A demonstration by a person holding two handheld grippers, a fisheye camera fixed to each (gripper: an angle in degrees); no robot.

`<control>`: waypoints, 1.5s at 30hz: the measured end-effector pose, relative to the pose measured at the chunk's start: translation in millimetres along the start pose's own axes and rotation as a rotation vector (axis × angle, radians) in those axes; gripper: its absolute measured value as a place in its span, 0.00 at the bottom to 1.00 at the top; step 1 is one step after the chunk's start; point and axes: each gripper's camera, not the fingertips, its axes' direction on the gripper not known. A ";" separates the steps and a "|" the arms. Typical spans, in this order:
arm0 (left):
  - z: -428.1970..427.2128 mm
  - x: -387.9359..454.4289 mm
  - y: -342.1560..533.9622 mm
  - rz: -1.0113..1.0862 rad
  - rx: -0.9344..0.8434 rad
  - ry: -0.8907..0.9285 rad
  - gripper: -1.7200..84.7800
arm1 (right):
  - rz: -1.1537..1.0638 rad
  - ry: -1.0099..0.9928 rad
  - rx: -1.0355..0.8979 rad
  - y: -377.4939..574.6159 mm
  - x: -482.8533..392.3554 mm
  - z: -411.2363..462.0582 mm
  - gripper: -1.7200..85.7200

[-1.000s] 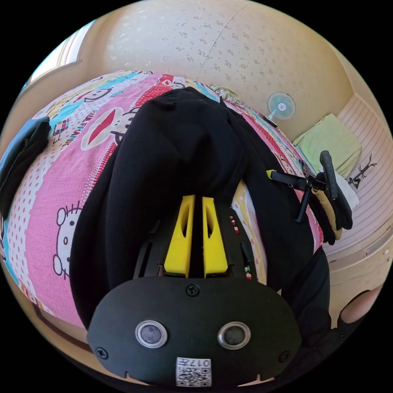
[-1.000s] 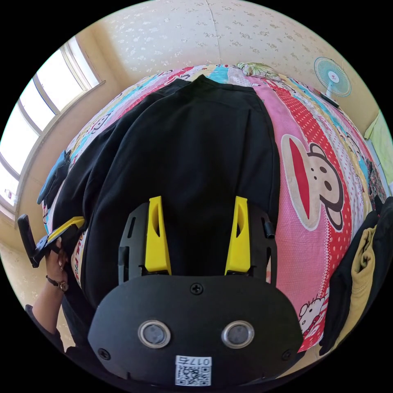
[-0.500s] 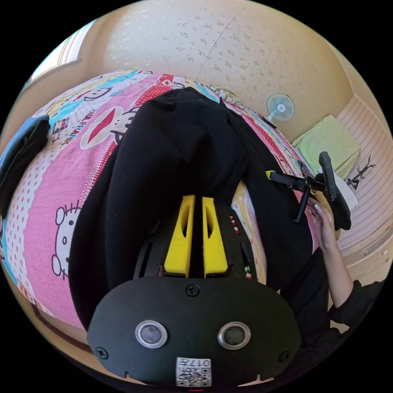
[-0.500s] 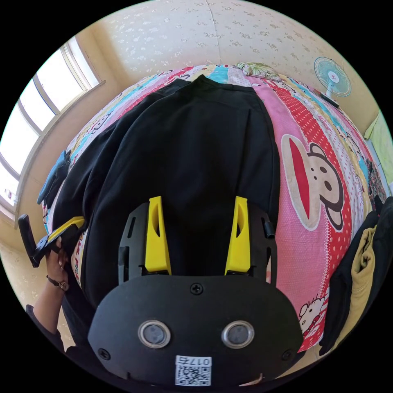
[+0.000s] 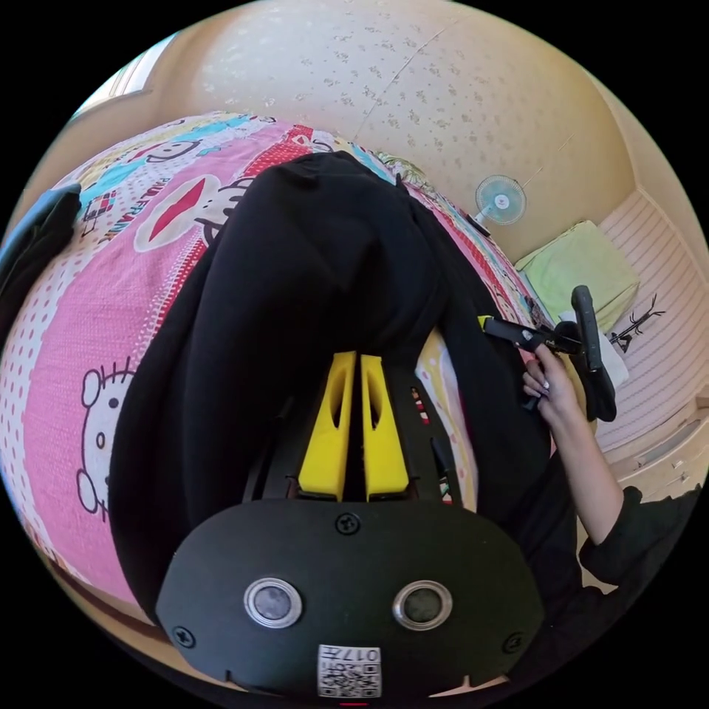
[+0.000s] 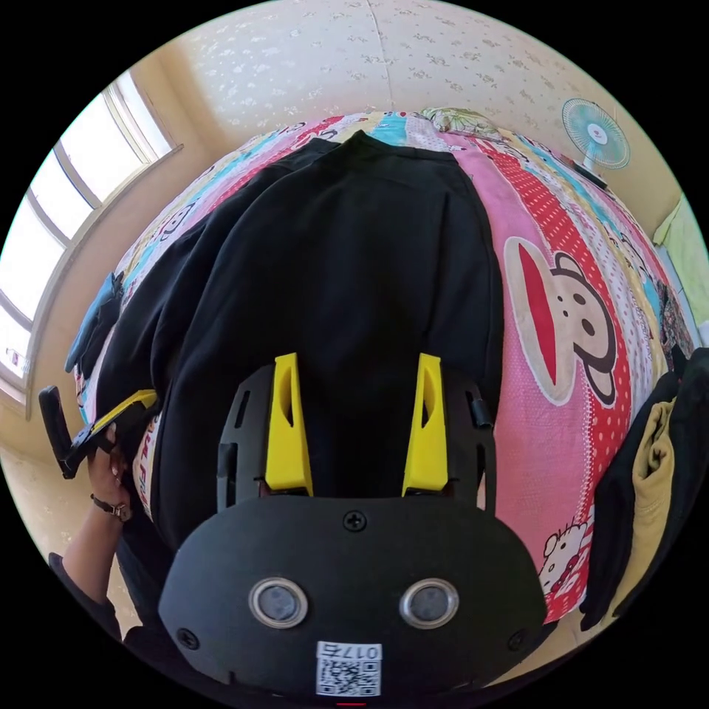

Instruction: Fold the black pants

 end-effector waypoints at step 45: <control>-138.4 -44.3 131.9 0.054 -0.178 0.139 0.03 | -0.460 -0.448 -0.018 148.3 -120.8 -96.7 0.04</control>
